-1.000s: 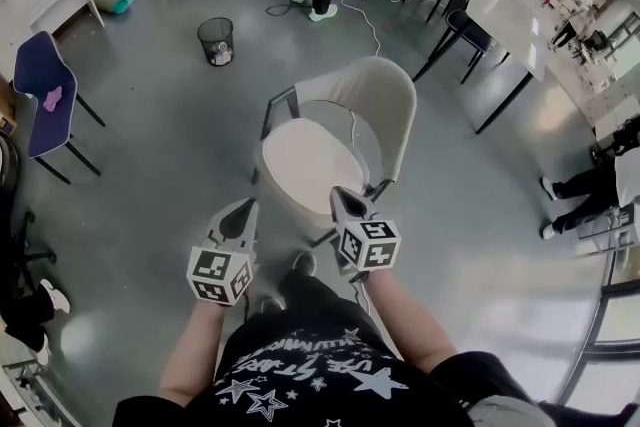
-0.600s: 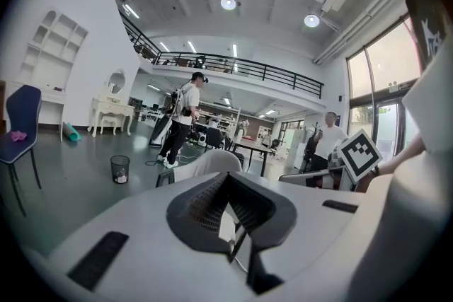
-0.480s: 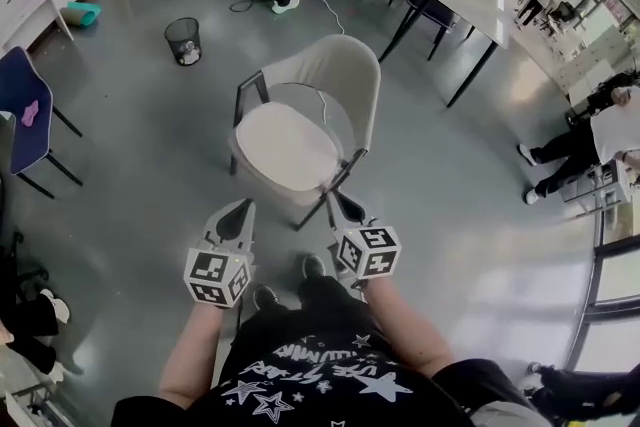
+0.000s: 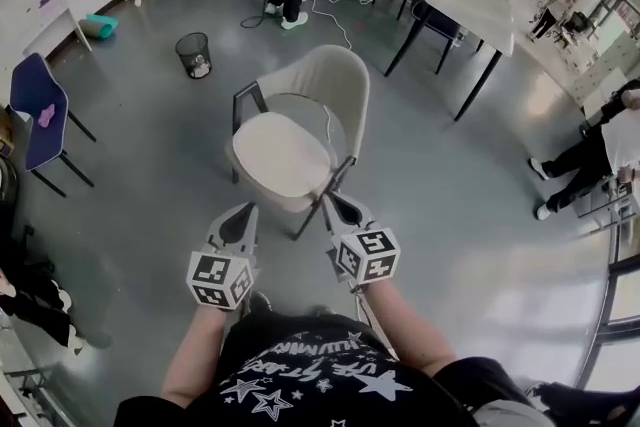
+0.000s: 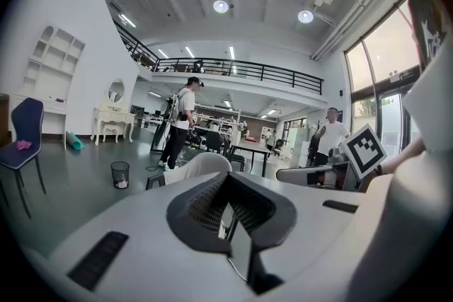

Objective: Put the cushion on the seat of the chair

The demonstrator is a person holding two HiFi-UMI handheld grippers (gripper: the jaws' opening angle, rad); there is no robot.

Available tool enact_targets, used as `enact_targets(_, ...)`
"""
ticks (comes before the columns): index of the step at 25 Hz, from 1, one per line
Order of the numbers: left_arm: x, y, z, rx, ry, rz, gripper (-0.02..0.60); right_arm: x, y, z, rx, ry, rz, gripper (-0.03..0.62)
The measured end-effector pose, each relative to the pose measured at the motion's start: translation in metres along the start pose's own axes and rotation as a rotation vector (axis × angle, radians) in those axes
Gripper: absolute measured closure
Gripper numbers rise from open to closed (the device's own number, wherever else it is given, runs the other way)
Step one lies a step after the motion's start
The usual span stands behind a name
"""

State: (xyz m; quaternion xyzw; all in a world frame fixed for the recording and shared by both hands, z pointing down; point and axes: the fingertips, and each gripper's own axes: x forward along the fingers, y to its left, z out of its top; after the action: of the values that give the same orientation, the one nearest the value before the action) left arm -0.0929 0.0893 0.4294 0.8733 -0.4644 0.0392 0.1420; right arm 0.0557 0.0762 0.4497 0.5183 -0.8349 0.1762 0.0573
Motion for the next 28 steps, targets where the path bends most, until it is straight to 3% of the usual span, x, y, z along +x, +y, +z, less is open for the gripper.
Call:
enact_targets(5,0.002,-0.043,-0.003,0.018,-0.005,0.026,0.572,-0.028,-0.014,0.010,0.001,-0.044,0.096,0.591)
enact_targets(13,-0.007,-0.092,-0.008,0.022,-0.032,0.075,0.572,-0.071,-0.038,-0.003,-0.011,-0.029,0.117,0.591)
enact_targets(21,-0.028,-0.114,-0.016,0.012,-0.049,0.154,0.572,-0.101,-0.043,-0.016,-0.008,-0.015,0.160,0.591)
enact_targets(28,-0.032,-0.126,-0.011,0.015,-0.068,0.178,0.572,-0.108,-0.041,-0.010,-0.020,-0.029,0.186,0.591)
